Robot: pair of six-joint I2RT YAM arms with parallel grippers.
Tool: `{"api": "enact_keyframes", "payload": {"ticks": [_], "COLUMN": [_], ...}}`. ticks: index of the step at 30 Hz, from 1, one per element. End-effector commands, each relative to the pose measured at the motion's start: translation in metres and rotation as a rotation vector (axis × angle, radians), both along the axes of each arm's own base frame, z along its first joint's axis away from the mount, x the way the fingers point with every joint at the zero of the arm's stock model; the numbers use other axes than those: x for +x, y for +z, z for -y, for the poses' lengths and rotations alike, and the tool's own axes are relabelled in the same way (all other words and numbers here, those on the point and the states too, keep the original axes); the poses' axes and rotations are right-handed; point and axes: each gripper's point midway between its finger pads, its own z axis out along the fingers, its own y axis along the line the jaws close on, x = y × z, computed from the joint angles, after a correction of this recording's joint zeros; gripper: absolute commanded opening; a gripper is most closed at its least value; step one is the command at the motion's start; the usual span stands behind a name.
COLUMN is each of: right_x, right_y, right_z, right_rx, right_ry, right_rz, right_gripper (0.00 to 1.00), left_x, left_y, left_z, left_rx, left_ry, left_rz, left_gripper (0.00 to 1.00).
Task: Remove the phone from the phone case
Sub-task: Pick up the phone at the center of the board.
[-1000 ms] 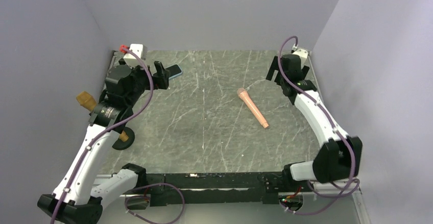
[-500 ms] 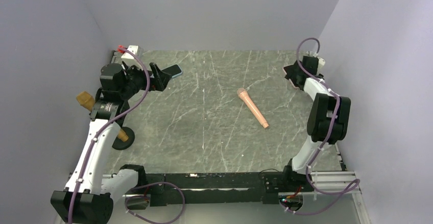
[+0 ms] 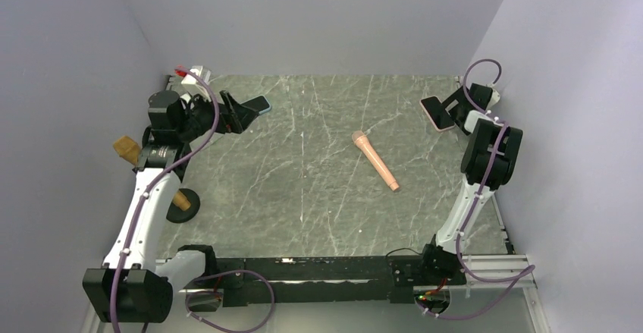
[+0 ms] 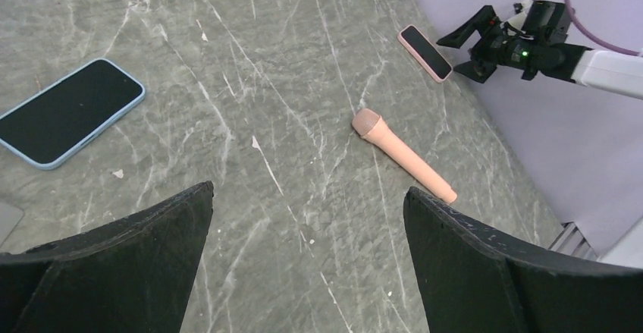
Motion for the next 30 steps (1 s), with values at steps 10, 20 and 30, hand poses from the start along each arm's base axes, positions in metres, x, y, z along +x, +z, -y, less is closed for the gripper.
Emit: {"api": "enact_keyframes", "payload": {"ticks": [10,20,30], "right_x": [0.029,0.0,0.008], "right_y": [0.0,-0.026,-0.052], "right_z": [-0.045,-0.081,-0.097], "right_rx": [0.126,-0.089,-0.124], "right_ry": [0.197,0.295,0.238], "right_rz": [0.025,-0.343,-0.523], "right_gripper": [1.0,1.0,1.0], "left_x": [0.008,0.017,0.02], "left_y": [0.0,-0.02,-0.029], "left_z": [0.004,0.004,0.004], "left_rx": [-0.043,-0.058,-0.039], "left_ry": [-0.036,-0.027,-0.011], "left_rz": [0.023,-0.049,-0.072], "left_gripper": [0.99,0.97,0.98]}}
